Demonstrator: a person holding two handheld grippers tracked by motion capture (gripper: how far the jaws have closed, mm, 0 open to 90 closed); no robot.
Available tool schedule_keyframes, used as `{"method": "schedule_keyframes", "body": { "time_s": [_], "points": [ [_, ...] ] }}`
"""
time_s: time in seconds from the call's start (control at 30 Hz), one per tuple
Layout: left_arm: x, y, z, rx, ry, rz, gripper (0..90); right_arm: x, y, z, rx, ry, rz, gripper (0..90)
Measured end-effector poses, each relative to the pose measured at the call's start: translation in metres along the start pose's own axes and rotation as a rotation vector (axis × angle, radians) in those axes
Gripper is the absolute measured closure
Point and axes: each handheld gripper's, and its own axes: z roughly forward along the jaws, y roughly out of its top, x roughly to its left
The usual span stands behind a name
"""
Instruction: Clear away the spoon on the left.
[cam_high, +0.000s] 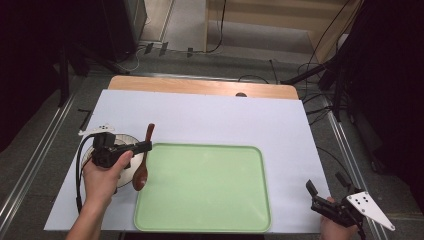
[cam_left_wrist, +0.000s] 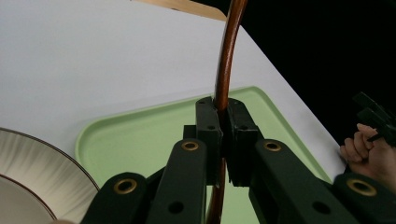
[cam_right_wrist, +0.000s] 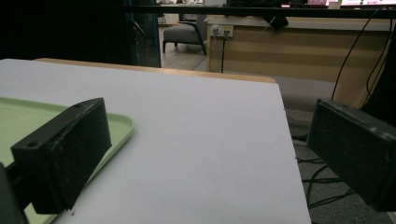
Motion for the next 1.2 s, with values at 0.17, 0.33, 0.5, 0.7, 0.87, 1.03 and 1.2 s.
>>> {"method": "schedule_keyframes", "body": {
  "time_s": [0.17, 0.33, 0.5, 0.7, 0.87, 1.03, 1.2],
  "points": [
    [0.000, -0.009, 0.004, 0.006, -0.016, -0.017, 85.7, 0.001, 0.000, 0.000, 0.003, -0.001, 0.000, 0.0],
    [-0.001, -0.015, 0.007, 0.018, -0.021, -0.021, 85.7, 0.001, 0.000, 0.000, 0.002, 0.000, 0.001, 0.1],
    [0.000, -0.025, 0.010, 0.022, -0.033, -0.047, 85.7, 0.001, 0.000, 0.000, 0.002, 0.000, -0.004, 0.0],
    [0.001, -0.033, 0.011, 0.039, -0.041, -0.060, 85.8, 0.000, 0.000, 0.000, 0.002, 0.000, 0.005, 0.1],
    [0.001, -0.039, 0.014, 0.055, -0.055, -0.081, 85.7, 0.001, 0.000, 0.001, 0.004, 0.002, 0.000, 0.0],
    [0.004, -0.046, 0.019, 0.069, -0.058, -0.099, 85.7, 0.001, 0.000, 0.000, 0.004, 0.000, -0.002, 0.0],
    [0.006, -0.046, 0.023, 0.063, -0.057, -0.102, 85.7, 0.000, 0.000, 0.001, 0.004, 0.001, -0.001, 0.0]
  ]
}}
